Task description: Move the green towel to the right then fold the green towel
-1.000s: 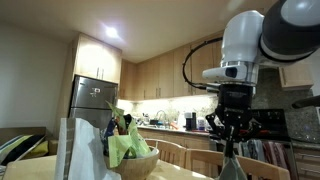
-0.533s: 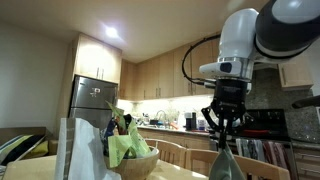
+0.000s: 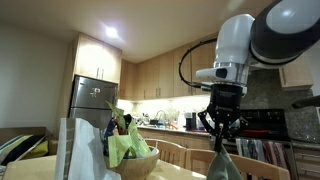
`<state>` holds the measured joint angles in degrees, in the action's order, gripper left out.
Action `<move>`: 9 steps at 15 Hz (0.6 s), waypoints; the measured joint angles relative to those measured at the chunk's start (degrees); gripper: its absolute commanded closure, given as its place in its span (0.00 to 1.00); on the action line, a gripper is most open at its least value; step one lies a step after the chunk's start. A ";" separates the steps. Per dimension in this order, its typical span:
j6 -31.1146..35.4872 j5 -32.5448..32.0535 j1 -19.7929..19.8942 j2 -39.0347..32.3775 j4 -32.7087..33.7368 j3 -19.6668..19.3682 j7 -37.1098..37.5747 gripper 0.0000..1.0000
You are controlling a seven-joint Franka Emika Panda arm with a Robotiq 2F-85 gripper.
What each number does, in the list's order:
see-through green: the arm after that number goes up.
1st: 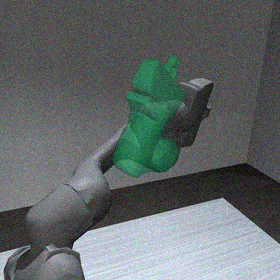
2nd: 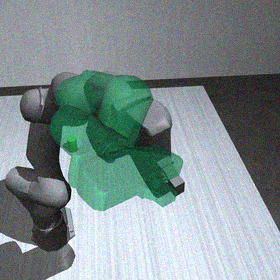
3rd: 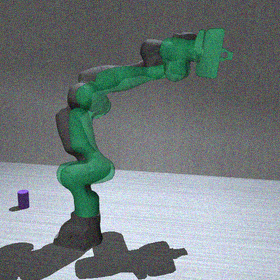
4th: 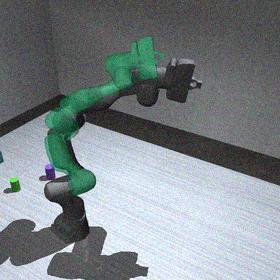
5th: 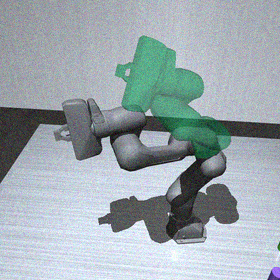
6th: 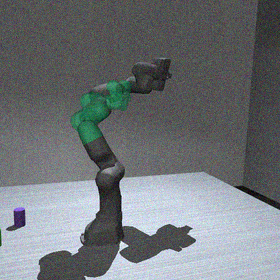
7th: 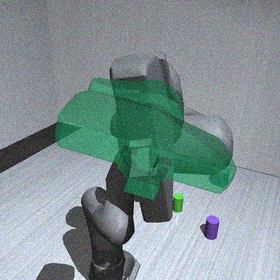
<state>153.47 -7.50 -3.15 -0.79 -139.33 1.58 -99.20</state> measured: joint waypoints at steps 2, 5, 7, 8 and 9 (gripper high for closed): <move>1.86 -2.10 0.12 -2.51 1.30 0.00 1.57 0.98; 4.45 -3.82 0.38 -6.07 3.26 0.00 3.23 0.98; 4.63 -3.83 0.42 -6.85 3.84 0.00 3.23 0.98; 4.63 -3.83 0.42 -6.87 3.91 0.00 3.23 0.99; 4.63 -3.83 0.42 -6.87 3.96 0.00 3.23 0.99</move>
<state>158.10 -11.32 -2.73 -7.66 -135.37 1.58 -95.98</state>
